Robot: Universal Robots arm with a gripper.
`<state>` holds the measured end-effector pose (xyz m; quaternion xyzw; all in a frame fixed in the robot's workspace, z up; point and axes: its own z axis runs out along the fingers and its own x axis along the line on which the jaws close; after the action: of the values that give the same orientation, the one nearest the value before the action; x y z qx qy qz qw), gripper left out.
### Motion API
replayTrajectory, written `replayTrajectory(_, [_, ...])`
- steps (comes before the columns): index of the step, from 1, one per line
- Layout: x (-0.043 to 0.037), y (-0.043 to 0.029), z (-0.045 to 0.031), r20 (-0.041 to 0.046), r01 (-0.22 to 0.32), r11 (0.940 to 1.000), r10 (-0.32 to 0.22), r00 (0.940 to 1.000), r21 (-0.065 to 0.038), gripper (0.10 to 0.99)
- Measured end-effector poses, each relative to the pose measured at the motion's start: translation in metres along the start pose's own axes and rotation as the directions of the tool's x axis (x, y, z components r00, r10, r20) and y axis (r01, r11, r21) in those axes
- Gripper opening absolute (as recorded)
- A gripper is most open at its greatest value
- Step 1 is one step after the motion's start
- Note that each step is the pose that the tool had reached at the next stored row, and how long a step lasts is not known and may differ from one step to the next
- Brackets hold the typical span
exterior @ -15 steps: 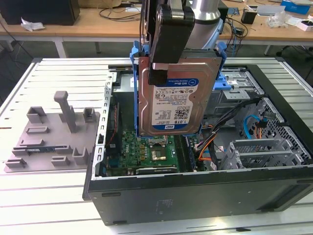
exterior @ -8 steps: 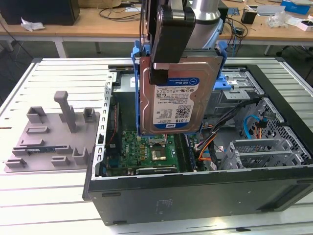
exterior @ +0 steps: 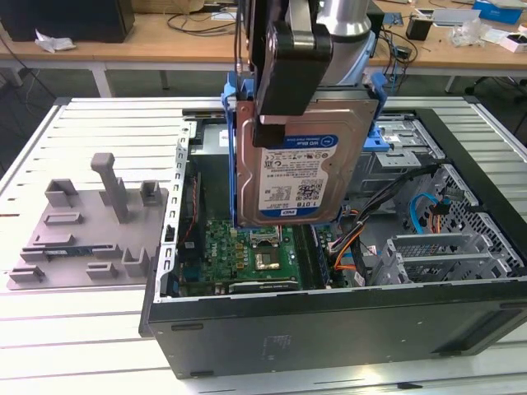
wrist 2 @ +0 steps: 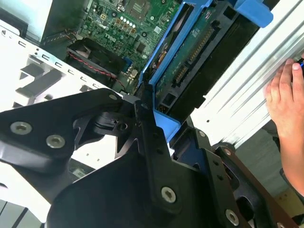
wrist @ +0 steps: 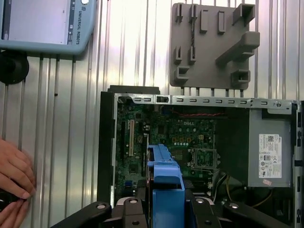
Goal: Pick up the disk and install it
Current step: 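Insert the disk into the insertion slot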
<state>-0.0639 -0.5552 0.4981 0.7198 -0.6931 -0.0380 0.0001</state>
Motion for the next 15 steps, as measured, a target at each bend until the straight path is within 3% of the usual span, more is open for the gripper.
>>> replayTrajectory(4, [0.0044, 0.0002, -0.0001, 0.0108, 0.001, 1.0, -0.001, 0.9999, 0.0, 0.369])
replayTrajectory(9, [0.0063, -0.0028, -0.0003, 0.0129, 0.001, 1.0, -0.001, 0.9999, 0.001, 0.369])
replayTrajectory(14, [0.0093, -0.0173, -0.0013, 0.0128, 0.001, 1.0, -0.001, 0.9999, 0.0, 0.369])
replayTrajectory(15, [0.011, -0.0249, -0.0018, 0.0127, 0.001, 1.0, -0.001, 0.9999, 0.001, 0.369])
